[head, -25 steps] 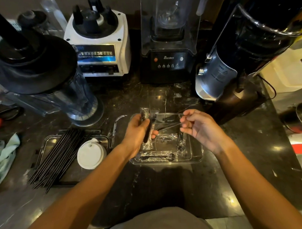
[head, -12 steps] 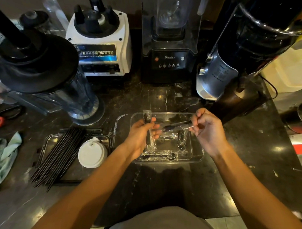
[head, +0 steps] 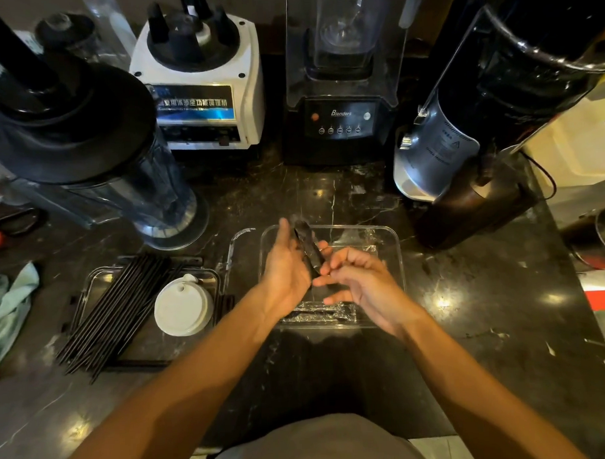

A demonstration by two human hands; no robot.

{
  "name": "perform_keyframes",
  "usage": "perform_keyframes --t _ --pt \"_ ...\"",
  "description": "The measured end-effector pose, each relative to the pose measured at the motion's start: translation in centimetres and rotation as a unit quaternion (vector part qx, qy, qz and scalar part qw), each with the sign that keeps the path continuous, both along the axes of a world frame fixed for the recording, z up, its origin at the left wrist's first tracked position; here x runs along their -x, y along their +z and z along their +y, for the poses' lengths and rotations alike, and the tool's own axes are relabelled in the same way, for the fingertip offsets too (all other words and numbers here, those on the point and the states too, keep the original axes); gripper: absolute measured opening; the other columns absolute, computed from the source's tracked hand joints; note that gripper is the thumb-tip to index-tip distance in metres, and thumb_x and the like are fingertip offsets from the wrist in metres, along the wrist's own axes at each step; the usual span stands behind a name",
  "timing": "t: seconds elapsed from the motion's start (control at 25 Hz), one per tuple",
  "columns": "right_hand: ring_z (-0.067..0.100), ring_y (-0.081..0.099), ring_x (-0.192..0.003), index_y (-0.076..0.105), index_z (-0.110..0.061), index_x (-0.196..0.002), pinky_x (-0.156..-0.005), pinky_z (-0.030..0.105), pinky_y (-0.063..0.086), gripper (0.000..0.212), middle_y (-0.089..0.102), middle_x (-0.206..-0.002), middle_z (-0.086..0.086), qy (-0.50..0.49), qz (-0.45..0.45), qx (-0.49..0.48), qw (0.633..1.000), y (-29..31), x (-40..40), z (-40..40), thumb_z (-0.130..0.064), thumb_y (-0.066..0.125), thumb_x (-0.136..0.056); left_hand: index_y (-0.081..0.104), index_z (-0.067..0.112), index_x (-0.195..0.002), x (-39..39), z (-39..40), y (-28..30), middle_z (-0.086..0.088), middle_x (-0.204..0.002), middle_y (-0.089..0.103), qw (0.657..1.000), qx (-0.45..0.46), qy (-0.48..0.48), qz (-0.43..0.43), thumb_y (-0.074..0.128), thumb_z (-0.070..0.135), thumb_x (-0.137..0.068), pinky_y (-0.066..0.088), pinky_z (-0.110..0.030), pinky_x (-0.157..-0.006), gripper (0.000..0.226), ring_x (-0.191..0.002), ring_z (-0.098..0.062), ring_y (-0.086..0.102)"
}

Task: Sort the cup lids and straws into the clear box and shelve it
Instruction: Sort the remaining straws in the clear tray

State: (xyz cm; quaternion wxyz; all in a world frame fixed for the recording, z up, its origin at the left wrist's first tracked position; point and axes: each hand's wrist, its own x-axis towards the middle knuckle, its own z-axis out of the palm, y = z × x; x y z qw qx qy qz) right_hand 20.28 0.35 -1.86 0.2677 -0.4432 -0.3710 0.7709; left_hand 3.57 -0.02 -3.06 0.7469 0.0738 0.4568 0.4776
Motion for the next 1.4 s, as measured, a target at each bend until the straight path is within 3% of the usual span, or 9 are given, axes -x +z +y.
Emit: perform_keyframes --t 0.2,0.32,0.52,0.68,0.8,0.96,1.08,1.24,1.4 --pt "0.037 0.075 -0.099 0.058 -0.004 -0.104 -0.059 0.033 0.062 0.011 0.072 -0.123 0.02 0.049 0.009 0.035 0.998 -0.2 -0.1 0.8 0.0 0.048 -0.104 0.058 0.006 -0.128 0.7 -0.1 -0.7 -0.006 -0.096 0.064 0.997 0.014 0.046 0.062 0.049 0.014 -0.107 0.06 -0.034 -0.08 0.024 -0.088 -0.019 0.069" --pt "0.022 0.073 -0.078 0.061 -0.005 -0.106 -0.055 0.031 0.058 0.005 0.072 -0.112 0.018 0.027 -0.156 -0.012 0.987 -1.4 -0.3 2.0 -0.007 0.057 -0.103 0.061 0.01 -0.123 1.4 -0.2 -0.7 -0.01 -0.101 0.068 0.994 0.002 0.057 0.09 0.051 0.009 -0.106 0.061 -0.039 -0.085 0.02 -0.09 -0.023 0.073" --pt "0.015 0.062 -0.083 0.066 -0.018 -0.112 -0.078 0.032 0.051 0.015 0.064 -0.096 -0.004 0.26 -0.556 -0.265 0.744 -3.3 0.6 2.8 -0.024 0.067 -0.098 0.057 0.01 -0.134 2.1 -0.5 -0.6 -0.02 -0.116 0.071 0.987 -0.027 0.035 0.152 0.054 0.016 -0.105 0.063 -0.04 -0.087 0.03 -0.1 -0.03 0.077" --pt "0.022 0.07 -0.097 0.07 -0.016 -0.106 -0.091 0.036 0.052 0.012 0.068 -0.098 0.002 0.315 -0.595 -0.29 0.68 -3.6 1.3 2.5 -0.024 0.067 -0.098 0.061 0.009 -0.123 2.0 -0.8 -0.1 -0.021 -0.116 0.072 0.985 -0.014 0.03 0.171 0.056 0.016 -0.104 0.063 -0.039 -0.088 0.021 -0.104 -0.033 0.075" --pt "0.02 0.069 -0.085 0.07 -0.017 -0.093 -0.079 0.034 0.054 0.013 0.067 -0.086 -0.003 0.302 -0.584 -0.244 0.713 -3.2 0.8 3.0 -0.03 0.068 -0.097 0.063 0.01 -0.119 1.9 -1.0 -0.4 -0.019 -0.113 0.072 0.988 0.004 0.03 0.15 0.055 0.015 -0.105 0.059 -0.044 -0.097 0.016 -0.109 -0.034 0.073" --pt "0.012 0.062 -0.063 0.069 -0.019 -0.088 -0.057 0.028 0.048 0.01 0.066 -0.072 -0.004 0.121 -0.439 -0.114 0.883 -1.7 -0.7 2.8 -0.021 0.066 -0.097 0.058 0.008 -0.128 1.3 -1.1 -1.3 -0.019 -0.115 0.07 0.989 0.018 0.011 0.15 0.052 0.011 -0.106 0.058 -0.041 -0.097 0.023 -0.103 -0.027 0.074" --pt "0.011 0.054 -0.053 0.067 -0.004 -0.091 -0.048 0.027 0.048 0.014 0.059 -0.068 0.006 0.044 -0.322 -0.056 0.944 -0.9 -1.3 1.7 -0.01 0.06 -0.1 0.061 0.012 -0.12 0.0 -0.9 -1.7 -0.015 -0.11 0.071 0.987 0.029 0.002 0.157 0.053 0.011 -0.105 0.06 -0.036 -0.09 0.016 -0.095 -0.022 0.074" --pt "0.012 0.05 -0.052 0.065 0.01 -0.099 -0.047 0.027 0.05 0.019 0.055 -0.071 0.011 -0.019 -0.252 -0.004 0.968 -0.7 -1.9 0.7 -0.01 0.062 -0.1 0.061 0.01 -0.126 -1.0 -0.2 -2.1 -0.016 -0.112 0.073 0.988 0.019 -0.02 0.151 0.055 0.012 -0.105 0.06 -0.036 -0.088 0.022 -0.096 -0.023 0.074" --pt "0.007 0.052 -0.051 0.071 -0.006 -0.104 -0.052 0.026 0.051 0.01 0.058 -0.066 0.0 0.055 -0.285 -0.009 0.957 -0.9 -1.8 -0.1 -0.011 0.064 -0.1 0.061 0.005 -0.128 -1.5 0.1 -2.2 -0.007 -0.1 0.076 0.989 -0.001 -0.048 0.143 0.058 0.015 -0.103 0.055 -0.044 -0.097 0.027 -0.099 -0.024 0.071"
